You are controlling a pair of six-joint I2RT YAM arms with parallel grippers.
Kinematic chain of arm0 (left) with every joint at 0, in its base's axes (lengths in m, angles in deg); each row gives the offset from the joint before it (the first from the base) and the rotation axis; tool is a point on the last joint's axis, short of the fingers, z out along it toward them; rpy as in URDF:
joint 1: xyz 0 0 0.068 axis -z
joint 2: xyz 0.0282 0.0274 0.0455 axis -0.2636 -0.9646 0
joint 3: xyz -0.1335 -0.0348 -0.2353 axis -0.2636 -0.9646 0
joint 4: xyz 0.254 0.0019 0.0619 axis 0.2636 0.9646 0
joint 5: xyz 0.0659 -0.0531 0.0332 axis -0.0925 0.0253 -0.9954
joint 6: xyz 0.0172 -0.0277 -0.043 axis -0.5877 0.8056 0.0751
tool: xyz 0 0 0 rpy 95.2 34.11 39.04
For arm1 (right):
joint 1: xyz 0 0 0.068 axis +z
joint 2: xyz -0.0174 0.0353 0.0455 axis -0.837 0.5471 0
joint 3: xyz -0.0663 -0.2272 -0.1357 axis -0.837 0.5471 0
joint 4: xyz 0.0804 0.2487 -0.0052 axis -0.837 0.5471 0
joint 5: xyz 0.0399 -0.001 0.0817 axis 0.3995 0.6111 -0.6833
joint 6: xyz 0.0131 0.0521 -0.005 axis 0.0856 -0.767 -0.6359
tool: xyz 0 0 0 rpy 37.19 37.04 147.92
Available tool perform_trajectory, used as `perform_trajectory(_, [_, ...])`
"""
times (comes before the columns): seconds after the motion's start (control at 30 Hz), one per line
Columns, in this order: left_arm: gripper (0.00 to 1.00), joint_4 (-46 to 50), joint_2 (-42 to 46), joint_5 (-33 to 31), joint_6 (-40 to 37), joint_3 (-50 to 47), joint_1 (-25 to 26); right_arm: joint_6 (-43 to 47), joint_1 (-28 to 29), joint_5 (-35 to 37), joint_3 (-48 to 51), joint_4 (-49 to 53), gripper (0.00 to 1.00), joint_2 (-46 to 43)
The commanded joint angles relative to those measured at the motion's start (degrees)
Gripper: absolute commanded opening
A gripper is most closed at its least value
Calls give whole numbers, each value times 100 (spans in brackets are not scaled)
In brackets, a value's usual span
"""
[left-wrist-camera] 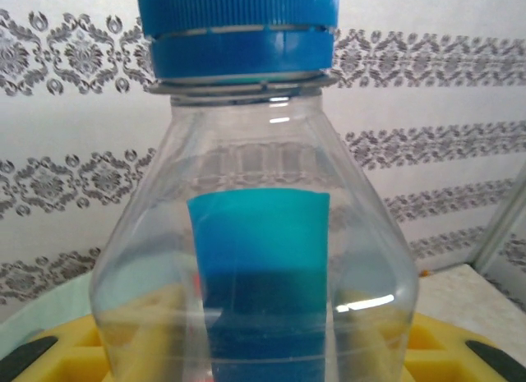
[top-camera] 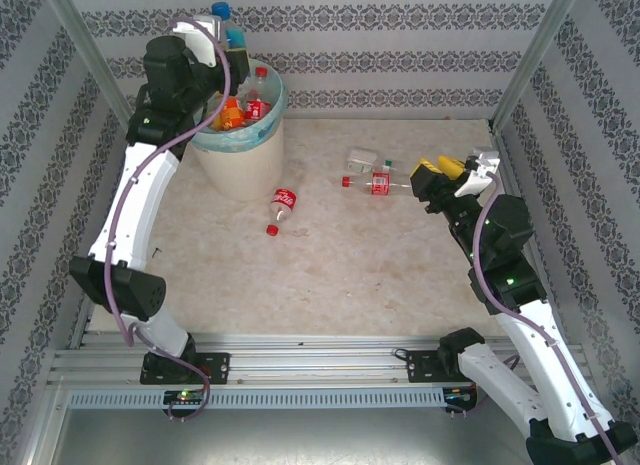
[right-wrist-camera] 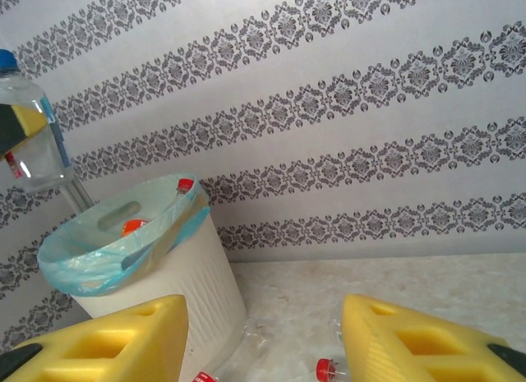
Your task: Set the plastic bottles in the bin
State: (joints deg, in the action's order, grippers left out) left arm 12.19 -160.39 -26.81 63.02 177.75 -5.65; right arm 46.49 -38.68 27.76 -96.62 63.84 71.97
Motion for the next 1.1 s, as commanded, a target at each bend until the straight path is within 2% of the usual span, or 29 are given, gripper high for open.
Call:
perform_trajectory(0.0, [22,344,-371,-447,-490,578,-83,188,9,180,-13,-69,53,-7])
perform_trajectory(0.13, [22,766,-947,-645,-752,1299,-94,255,11,220,-116,1,52,60])
perform_trajectory(0.37, [22,1423,-1584,-498,-866,2074,-128,233,11,230,-69,-33,52,135])
perform_trajectory(0.53, [22,1435,-1713,-750,-1091,2071,-173,263,5,268,-80,6,52,133])
perform_trajectory(0.9, [22,2004,-1876,-977,-950,2066,-588,295,6,361,-33,107,52,80])
perform_trajectory(1.0, [25,2100,-1890,-1112,-1023,1998,-653,291,4,361,-24,107,53,89])
perform_trajectory(1.07, [34,2157,-1885,-1012,-952,1973,-696,283,1,368,-31,107,53,107])
